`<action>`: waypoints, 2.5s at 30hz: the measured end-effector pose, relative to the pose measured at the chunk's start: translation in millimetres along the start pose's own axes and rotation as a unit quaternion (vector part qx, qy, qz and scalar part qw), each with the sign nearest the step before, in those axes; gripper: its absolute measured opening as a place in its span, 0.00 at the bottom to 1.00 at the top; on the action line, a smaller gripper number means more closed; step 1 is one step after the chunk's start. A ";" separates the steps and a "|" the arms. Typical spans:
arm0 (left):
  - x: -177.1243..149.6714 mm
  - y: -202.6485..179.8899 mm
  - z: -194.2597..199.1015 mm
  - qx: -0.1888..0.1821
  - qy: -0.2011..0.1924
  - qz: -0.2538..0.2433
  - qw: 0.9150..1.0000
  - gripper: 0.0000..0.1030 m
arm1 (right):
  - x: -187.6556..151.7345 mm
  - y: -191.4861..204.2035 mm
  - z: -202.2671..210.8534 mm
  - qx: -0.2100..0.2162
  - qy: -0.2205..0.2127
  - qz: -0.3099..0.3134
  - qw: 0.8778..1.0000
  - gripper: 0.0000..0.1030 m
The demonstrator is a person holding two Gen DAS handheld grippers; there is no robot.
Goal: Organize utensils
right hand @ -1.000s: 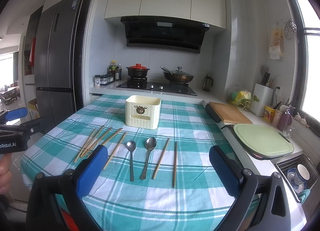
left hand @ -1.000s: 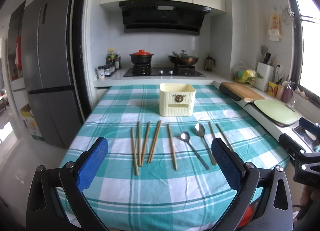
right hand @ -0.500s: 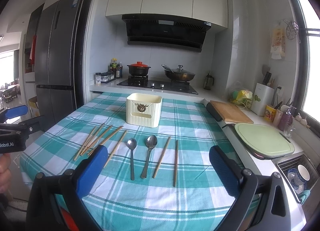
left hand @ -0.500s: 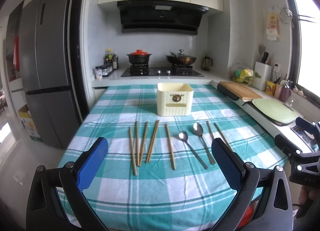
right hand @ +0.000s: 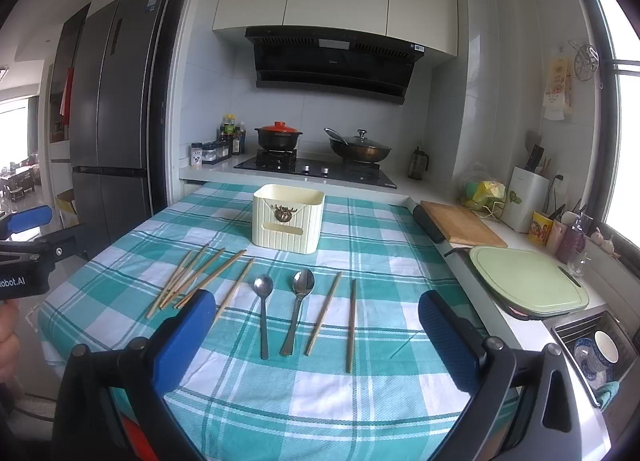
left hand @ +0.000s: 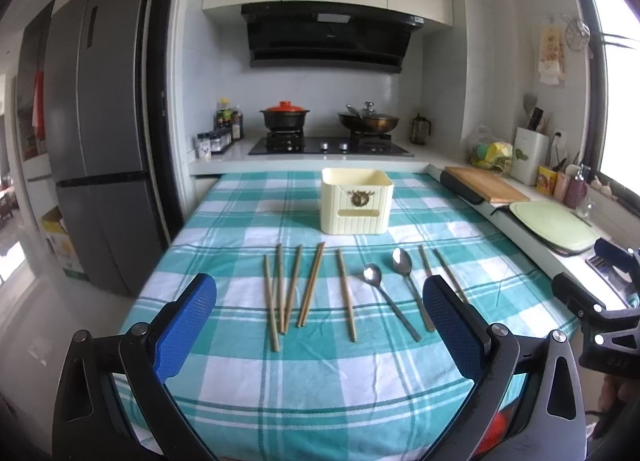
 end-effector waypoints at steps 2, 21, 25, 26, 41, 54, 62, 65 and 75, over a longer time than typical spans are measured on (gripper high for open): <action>-0.6 1.0 -1.3 0.003 0.001 0.002 1.000 1.00 | 0.2 0.8 -2.0 -0.001 0.002 0.002 1.000 1.00; -10.5 34.7 -53.5 0.022 0.077 0.032 0.996 1.00 | -2.0 -25.9 -48.1 -0.032 0.022 -0.018 0.999 1.00; -20.9 49.3 -75.6 0.038 0.110 0.049 0.992 1.00 | -8.9 -23.7 -71.8 -0.041 0.050 0.007 0.998 1.00; -24.2 51.9 -82.4 0.044 0.121 0.050 0.990 1.00 | -11.6 -25.1 -78.0 -0.038 0.060 0.004 0.998 1.00; -52.9 91.6 -151.8 0.012 0.224 0.131 0.966 1.00 | -24.4 -58.2 -137.4 -0.036 0.084 -0.024 0.996 1.00; -32.4 144.5 -225.5 0.004 0.262 0.161 0.952 0.99 | -50.8 -55.1 -174.2 -0.028 0.171 -0.022 0.985 1.00; -22.6 161.2 -301.3 0.055 0.274 0.121 0.953 0.99 | -47.7 -54.0 -176.1 -0.024 0.171 -0.021 0.985 1.00; -25.9 167.0 -322.5 0.066 0.284 0.116 0.949 0.99 | -42.1 -56.4 -180.1 -0.018 0.173 -0.018 0.985 1.00; -34.4 159.8 -343.2 0.076 0.306 0.065 0.947 0.99 | -39.0 -61.4 -261.9 0.018 0.256 -0.009 0.967 0.99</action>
Point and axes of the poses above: each gripper's, at about its wrist camera, not at the fingertips, and z roughly against the way its jaws point, y to its left, x to its top, the point moved 1 cm from there along -z, roughly the way its jaws point, and after that the axes turned 7 degrees about -x, right-handed, at the moved point
